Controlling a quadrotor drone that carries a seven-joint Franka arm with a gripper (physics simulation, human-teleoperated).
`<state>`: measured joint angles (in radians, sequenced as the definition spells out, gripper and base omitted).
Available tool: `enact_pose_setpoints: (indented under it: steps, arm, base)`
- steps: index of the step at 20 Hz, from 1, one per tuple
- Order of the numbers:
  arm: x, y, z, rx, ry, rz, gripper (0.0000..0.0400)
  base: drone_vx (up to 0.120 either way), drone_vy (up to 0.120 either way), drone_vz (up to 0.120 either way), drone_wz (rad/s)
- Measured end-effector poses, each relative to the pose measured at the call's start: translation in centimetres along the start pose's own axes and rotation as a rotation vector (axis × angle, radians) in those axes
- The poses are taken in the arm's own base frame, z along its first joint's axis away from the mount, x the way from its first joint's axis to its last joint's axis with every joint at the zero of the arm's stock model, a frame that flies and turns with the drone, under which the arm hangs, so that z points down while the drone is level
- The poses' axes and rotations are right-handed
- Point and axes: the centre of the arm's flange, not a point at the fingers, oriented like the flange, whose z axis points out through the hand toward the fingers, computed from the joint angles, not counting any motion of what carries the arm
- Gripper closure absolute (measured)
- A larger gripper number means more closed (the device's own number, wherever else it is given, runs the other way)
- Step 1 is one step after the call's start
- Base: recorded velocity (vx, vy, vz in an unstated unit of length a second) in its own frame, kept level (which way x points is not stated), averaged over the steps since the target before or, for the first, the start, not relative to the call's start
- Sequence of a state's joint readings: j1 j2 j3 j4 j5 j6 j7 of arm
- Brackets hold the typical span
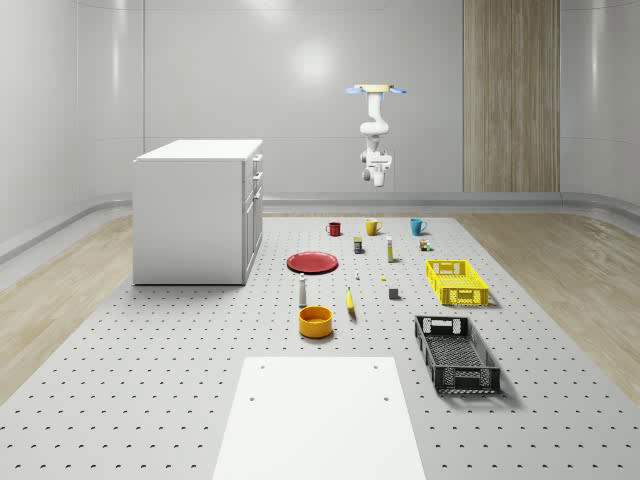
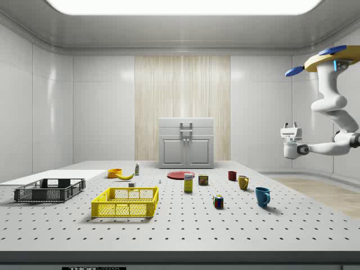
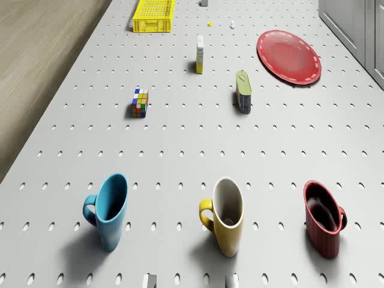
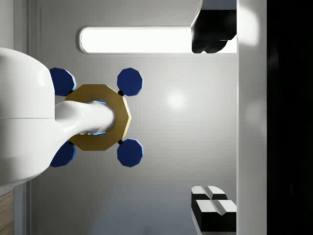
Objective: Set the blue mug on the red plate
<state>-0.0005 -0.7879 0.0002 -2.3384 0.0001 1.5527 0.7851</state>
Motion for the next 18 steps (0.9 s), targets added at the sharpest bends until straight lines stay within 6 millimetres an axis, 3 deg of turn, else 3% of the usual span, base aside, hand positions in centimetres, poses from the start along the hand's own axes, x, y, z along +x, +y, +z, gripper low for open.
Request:
enact_pose_setpoints:
  steps: [4, 10, 18]
  arm:
    - [-0.2, 0.3, -3.0, 0.002, 0.002, 0.000, 0.0000]
    - [-0.1, 0.1, -6.6, 0.006, 0.006, 0.000, 0.0000]
    - [0.0, 0.0, -8.8, 0.010, 0.010, 0.000, 0.0000]
  base:
    - [0.010, 0.060, 0.000, 0.000]
    - [0.120, 0.120, 0.000, 0.000]
    - [0.120, 0.120, 0.000, 0.000]
